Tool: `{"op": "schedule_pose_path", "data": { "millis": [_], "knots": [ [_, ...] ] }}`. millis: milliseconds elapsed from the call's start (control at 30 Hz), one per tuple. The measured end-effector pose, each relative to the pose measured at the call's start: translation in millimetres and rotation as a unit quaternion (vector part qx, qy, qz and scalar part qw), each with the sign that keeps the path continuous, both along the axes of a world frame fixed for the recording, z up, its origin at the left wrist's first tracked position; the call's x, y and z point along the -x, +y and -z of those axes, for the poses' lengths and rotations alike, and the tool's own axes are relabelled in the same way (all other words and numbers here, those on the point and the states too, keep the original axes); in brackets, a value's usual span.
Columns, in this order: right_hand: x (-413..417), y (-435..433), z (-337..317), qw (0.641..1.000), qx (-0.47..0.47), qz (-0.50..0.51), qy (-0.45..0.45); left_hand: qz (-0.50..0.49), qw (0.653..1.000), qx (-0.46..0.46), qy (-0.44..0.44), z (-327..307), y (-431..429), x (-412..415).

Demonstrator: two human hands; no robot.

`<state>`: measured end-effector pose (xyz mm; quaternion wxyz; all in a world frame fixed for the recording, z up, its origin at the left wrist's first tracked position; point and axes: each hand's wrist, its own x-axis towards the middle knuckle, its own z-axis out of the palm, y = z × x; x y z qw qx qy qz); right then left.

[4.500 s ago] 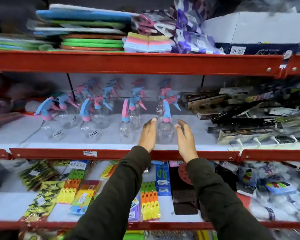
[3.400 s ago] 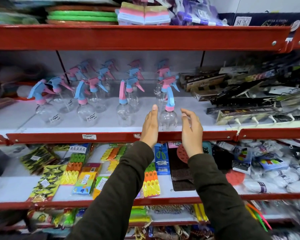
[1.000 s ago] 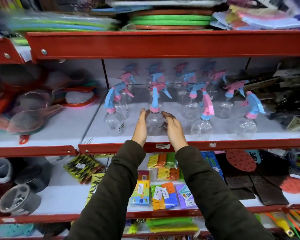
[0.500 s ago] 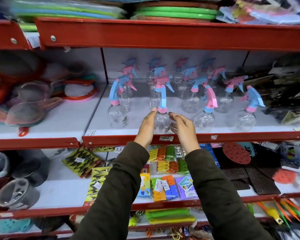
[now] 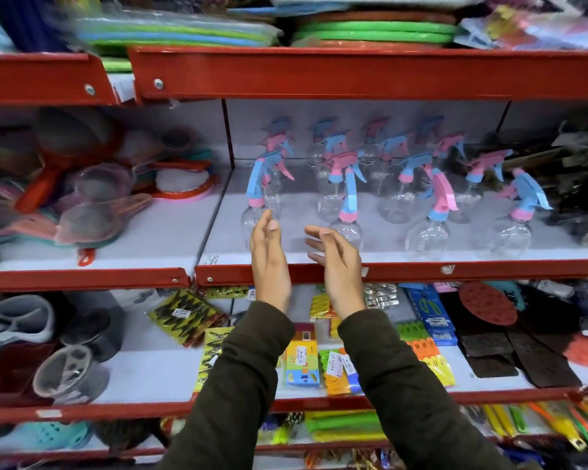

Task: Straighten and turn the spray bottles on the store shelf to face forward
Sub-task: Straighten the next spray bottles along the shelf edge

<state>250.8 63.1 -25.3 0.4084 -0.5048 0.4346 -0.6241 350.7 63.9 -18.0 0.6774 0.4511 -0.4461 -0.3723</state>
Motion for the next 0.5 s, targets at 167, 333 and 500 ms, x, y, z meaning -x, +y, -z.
{"op": "schedule_pose_path", "data": {
  "millis": [167,333,500],
  "knots": [
    [-36,-44,-7,0.992,-0.086,-0.065,0.059,-0.02,0.998,-0.062,0.015,-6,-27,-41],
    [-63,-78,-12,0.977,-0.146,-0.129,0.086,0.03,0.991,-0.129,0.012,-19,-42,-56],
    [-64,-72,1,0.98,-0.145,-0.119,0.062,0.049,0.99,-0.13,-0.016,-16,-27,-66]
  ]
}}
